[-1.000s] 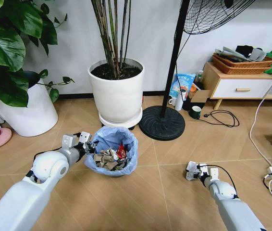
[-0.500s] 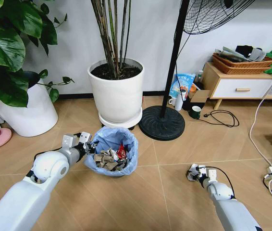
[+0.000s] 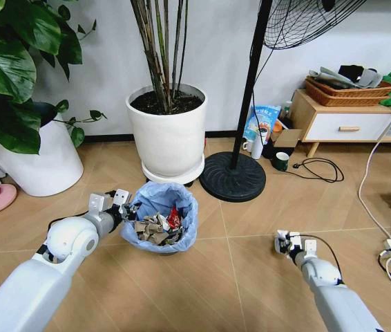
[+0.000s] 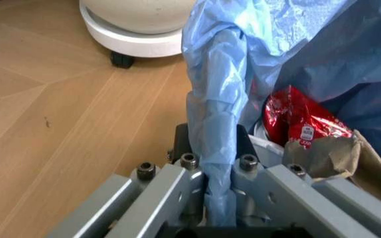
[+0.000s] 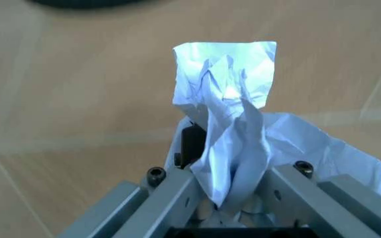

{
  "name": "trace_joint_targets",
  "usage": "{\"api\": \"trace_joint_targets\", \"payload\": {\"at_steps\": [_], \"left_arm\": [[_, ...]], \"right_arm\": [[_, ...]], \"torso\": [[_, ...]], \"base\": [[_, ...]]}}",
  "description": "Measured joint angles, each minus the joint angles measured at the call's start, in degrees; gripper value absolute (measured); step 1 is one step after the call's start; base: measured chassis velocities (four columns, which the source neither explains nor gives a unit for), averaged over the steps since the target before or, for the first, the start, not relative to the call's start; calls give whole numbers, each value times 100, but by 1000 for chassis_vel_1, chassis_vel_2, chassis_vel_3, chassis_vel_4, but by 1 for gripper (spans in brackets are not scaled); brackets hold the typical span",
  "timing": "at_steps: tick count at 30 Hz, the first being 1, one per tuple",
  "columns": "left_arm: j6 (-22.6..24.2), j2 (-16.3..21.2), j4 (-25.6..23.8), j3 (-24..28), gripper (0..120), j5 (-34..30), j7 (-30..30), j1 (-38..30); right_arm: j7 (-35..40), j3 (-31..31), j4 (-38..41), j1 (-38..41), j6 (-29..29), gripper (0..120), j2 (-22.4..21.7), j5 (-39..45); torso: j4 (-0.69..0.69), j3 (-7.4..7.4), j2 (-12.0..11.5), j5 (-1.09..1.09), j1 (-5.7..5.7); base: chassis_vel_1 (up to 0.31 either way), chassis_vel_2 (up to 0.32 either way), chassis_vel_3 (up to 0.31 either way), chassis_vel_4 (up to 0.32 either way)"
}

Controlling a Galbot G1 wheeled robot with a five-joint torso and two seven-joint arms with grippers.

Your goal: Pick up the trash bin and place the garbage on the floor into it.

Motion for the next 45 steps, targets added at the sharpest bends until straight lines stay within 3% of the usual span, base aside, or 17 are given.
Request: {"api": "trace_joint_targets", "payload": {"at_steps": [2,11,13,20,33,45], "left_arm": [[0,0,-2,-1,0,0,0,1],[0,28,-51,1,0,-29,-3,21],[0,44,-29,31,0,-47,1,-16],[0,41,23,109,0,-66,19,-100],[0,76,169,442,0,-214,31,-454],[0,52,274,520,0,-241,23,-586]], "right_arm": [[1,9,85,-10,-14,0,-20,36],[-111,-154,1773,37,-91,0,-585,666],[-164,-566,2864,239,-274,0,-899,1176],[-201,-1353,3826,834,-559,0,-1042,2119],[-235,-3108,4054,2258,-852,0,-821,3071],[-261,-4009,3994,2485,-883,0,-691,3046]], "torso": [[0,0,0,0,0],[0,0,0,1,0],[0,0,0,-1,0],[0,0,1,0,0],[0,0,1,-1,0],[1,0,0,1,0]], "base": [[0,0,0,0],[0,0,0,0],[0,0,0,0],[0,0,0,0],[0,0,0,0],[0,0,0,0]]}}
